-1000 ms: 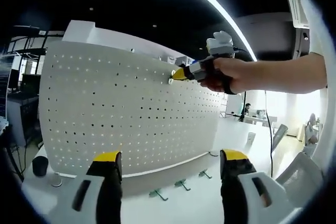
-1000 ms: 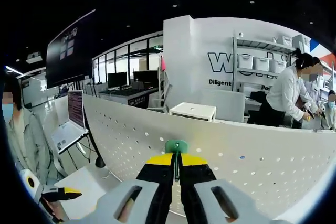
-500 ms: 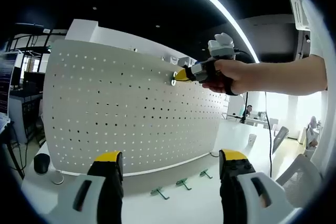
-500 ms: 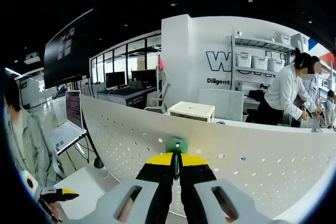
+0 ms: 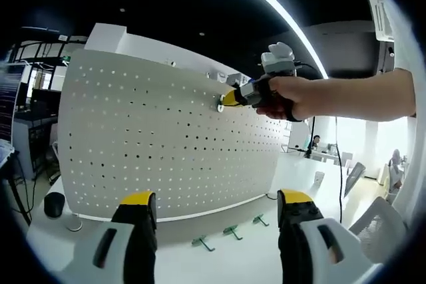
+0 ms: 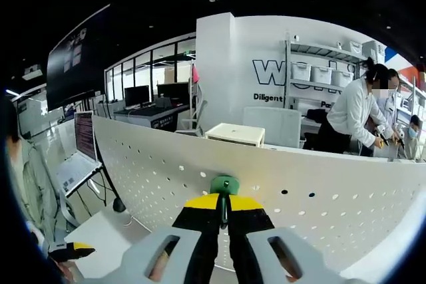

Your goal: Insert the hook assembly into the mounting plate slot until the hook locks in place.

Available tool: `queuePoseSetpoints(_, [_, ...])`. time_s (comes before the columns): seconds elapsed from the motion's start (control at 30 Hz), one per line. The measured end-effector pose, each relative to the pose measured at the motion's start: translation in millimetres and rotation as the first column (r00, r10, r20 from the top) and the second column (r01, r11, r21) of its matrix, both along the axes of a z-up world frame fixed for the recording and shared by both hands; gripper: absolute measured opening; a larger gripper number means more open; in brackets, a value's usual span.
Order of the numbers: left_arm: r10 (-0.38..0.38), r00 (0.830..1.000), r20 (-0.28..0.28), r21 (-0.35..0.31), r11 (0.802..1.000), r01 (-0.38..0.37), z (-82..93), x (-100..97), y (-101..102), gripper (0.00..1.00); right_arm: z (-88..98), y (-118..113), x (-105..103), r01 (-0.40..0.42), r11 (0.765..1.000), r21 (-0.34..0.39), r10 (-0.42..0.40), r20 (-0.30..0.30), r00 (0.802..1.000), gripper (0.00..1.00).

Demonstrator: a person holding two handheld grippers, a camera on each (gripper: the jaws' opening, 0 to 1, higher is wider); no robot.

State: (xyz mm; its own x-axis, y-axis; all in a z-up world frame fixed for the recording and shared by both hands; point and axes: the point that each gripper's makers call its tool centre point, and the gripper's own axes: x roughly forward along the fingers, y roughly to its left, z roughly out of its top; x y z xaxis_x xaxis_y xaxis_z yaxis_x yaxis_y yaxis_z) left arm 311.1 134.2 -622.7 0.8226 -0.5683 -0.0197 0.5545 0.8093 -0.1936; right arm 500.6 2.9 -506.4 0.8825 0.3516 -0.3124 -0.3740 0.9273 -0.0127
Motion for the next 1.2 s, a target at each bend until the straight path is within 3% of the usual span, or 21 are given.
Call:
queuePoseSetpoints(0.23, [-0.007,1.0,0.0,-0.008,1.0,0.007,0.0,-2.8,-1.2,0.75,0.0,-0.5,1.3,0.022,1.0,-0.009,-0.022,-0.002,1.0,0.01])
queuePoseSetpoints(0.43, [-0.001,1.0,-0.002,-0.022,1.0,0.001,-0.6,-3.9,1.0,0.74,-0.7,0.3,1.4,0.044,0.997,-0.062,-0.043,0.005,0.999,0.01])
queuePoseSetpoints(0.8, [-0.013,1.0,0.003,-0.039,0.999,0.013,-0.9,-6.5,-2.3,0.73,0.1,-0.9,3.2,0.114,0.991,-0.069,-0.114,0.002,0.993,0.01])
queuePoseSetpoints(1.2, [-0.009,1.0,0.004,-0.049,0.999,0.01,0.6,-10.2,6.0,0.73,1.2,-0.2,5.5,0.166,0.981,-0.097,-0.162,0.048,0.986,0.02])
